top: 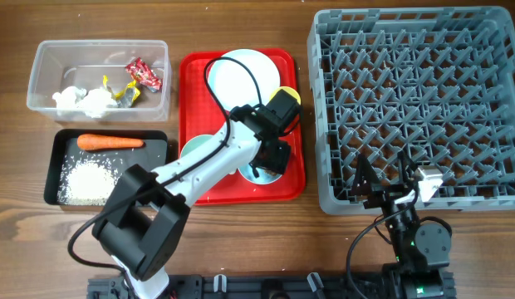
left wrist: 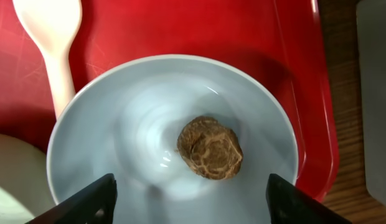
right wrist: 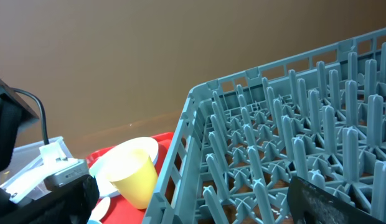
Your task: Sort waste into correct bins and load items into the dishwasher rack
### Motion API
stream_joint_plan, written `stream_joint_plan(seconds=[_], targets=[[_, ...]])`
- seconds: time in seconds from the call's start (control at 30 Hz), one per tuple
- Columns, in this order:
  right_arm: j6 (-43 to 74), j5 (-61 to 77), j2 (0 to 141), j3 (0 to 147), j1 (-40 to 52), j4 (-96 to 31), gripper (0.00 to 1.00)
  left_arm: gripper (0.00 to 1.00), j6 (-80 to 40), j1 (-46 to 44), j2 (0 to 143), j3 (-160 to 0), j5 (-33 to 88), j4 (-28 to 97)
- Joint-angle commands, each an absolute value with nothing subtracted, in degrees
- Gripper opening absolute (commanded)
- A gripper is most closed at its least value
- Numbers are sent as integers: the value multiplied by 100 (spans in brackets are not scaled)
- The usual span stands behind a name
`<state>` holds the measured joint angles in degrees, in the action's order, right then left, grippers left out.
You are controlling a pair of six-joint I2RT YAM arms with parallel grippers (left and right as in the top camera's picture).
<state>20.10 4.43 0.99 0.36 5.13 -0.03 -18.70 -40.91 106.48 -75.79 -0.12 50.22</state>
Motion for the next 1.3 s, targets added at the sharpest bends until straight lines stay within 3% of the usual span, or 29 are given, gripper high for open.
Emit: stream_joint_plan(seconds=[0.0, 0.27, 0.4, 0.63, 0.87, 1.1, 1.27], targets=[[1966, 386, 64, 30, 530, 14, 100, 80, -1833, -4060, 10501, -7585, 220, 5059], [1968, 386, 64, 30, 530, 14, 100, 79, -1831, -4060, 10501, -7288, 274, 4869], [1968, 386, 64, 30, 530, 14, 100, 71, -1839, -4060, 10501, -7072, -60, 4670], [1966, 386, 64, 30, 530, 14, 100, 65, -1839, -4066, 10503, -6995, -47, 4567], [1966, 386, 64, 30, 530, 14, 100, 66, -1837, -4021, 10506, -6744, -10, 4248], [1966, 386, 64, 30, 530, 14, 100, 44, -1839, -3999, 10455, -6794, -204, 4355], [1968, 386, 64, 30, 530, 14, 100, 43, -1841, -4001, 10125, -6910, -211, 4449]])
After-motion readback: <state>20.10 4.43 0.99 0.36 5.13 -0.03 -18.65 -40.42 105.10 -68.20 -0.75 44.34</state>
